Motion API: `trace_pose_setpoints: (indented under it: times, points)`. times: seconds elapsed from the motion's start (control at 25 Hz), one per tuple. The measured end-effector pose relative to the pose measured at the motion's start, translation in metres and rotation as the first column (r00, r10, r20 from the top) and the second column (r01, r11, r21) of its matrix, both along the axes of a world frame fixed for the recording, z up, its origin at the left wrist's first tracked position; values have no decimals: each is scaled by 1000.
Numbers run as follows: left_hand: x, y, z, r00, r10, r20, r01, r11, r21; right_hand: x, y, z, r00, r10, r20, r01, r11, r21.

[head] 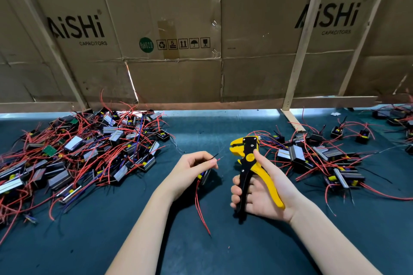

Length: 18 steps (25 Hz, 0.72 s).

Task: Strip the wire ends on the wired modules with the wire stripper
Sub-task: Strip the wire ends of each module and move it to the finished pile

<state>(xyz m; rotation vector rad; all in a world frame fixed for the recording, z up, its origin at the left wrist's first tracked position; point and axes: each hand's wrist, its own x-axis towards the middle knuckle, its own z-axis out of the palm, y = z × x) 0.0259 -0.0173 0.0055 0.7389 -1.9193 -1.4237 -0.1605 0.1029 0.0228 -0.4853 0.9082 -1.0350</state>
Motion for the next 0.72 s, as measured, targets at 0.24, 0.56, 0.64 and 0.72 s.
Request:
trace_pose_setpoints:
  times: [0.24, 0.56, 0.64, 0.72]
  points:
    - [-4, 1, -2, 990, 108, -89, -108, 994, -1, -6, 2, 0, 964, 250, -86, -256, 964, -69]
    - [-8, -1, -5, 989, 103, -103, -109, 993, -46, -5, 0, 2, 948, 297, -117, -303, 952, -37]
    - [-8, -1, -5, 988, 105, -113, -111, 992, -53, -5, 0, 2, 948, 296, -120, -302, 953, -34]
    - [-8, -1, -6, 987, 106, -121, -113, 992, -52, -5, 0, 2, 950, 288, -118, -293, 955, -31]
